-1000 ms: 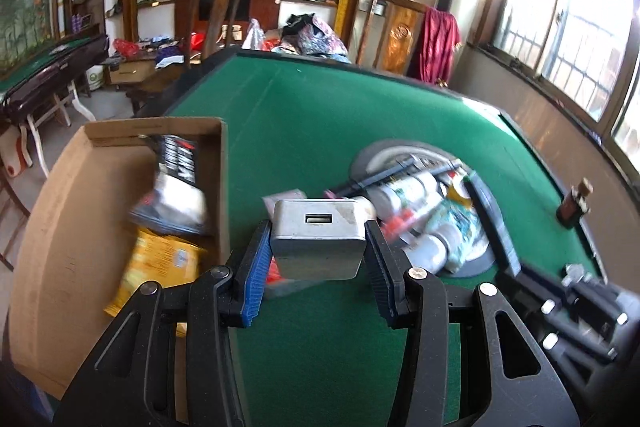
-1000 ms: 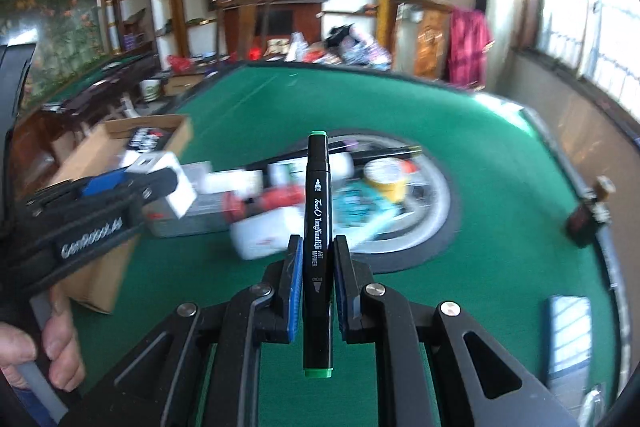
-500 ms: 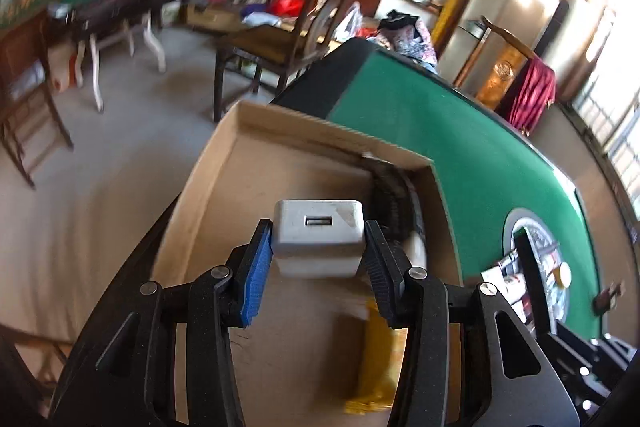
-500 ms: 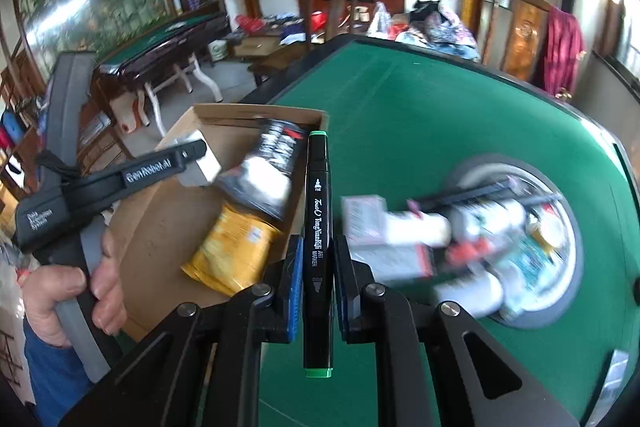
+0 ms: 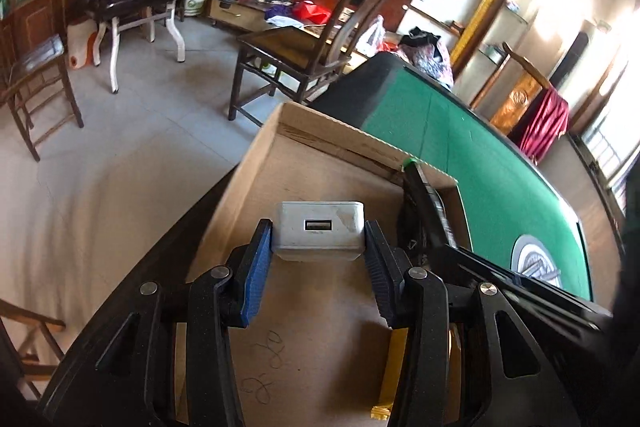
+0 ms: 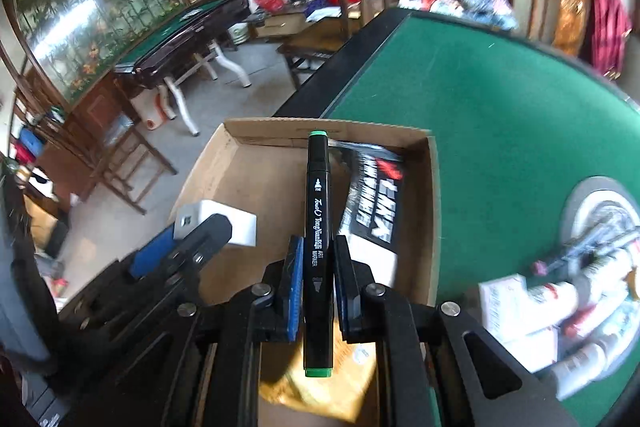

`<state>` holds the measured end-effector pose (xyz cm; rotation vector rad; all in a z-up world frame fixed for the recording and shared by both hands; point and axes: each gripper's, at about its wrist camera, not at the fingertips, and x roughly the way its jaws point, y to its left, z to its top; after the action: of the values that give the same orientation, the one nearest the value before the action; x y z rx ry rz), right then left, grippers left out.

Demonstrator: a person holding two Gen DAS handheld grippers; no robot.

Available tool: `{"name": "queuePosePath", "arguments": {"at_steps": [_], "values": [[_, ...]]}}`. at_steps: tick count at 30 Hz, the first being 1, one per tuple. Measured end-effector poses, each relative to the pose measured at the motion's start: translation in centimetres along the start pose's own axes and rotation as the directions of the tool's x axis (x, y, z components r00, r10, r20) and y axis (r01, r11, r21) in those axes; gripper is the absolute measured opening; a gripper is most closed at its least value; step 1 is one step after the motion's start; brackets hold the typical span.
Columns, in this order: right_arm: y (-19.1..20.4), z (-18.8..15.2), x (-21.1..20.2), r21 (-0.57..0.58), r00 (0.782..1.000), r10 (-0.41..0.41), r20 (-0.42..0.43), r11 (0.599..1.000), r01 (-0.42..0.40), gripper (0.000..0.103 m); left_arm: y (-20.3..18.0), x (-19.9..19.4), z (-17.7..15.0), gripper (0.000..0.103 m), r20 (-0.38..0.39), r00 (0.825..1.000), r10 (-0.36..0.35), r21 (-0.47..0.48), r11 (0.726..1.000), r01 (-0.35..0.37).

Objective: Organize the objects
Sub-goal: 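Carry the charger and marker to the box and release both inside, then move the left gripper to the white glue box and grasp it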

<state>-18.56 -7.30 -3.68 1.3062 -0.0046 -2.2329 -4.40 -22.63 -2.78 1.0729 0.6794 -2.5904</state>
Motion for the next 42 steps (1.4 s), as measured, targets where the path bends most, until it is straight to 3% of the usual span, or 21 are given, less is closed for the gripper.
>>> {"name": "queuePosePath", "arguments": {"at_steps": [8,19,31,36,42], "values": [[-0.4,2.2,2.8,0.052,0.996,0.078,-0.035,0.996,-0.076,0.013,0.9,-0.3,0.2,0.045,0.012,1.0,0.01,-0.047,0.999,-0.009],[-0.5,1.9,4.0,0.146,0.988,0.152,-0.038,0.979,-0.145,0.015,1.3,-1.5,0.4,0.045,0.072,0.997,0.001,-0.067,0.998,0.003],[-2.3,0.6,-1.9,0.15,0.987,0.141,0.08,0.977,-0.152,0.015,1.0,-3.2,0.6,0.048,0.143,0.986,-0.083,-0.042,0.995,0.09],[-4.2,-1.5,-5.4,0.176,0.977,0.17,0.125,0.966,-0.191,0.015,-0.4,-2.4,0.5,0.048,0.111,0.989,-0.094,0.024,0.995,0.092],[-6.5,-5.7,-10.1,0.151,0.976,0.145,0.162,0.974,-0.17,0.015,-0.9,-2.2,0.2,0.048,0.103,0.99,-0.097,0.047,0.995,0.092]]}}
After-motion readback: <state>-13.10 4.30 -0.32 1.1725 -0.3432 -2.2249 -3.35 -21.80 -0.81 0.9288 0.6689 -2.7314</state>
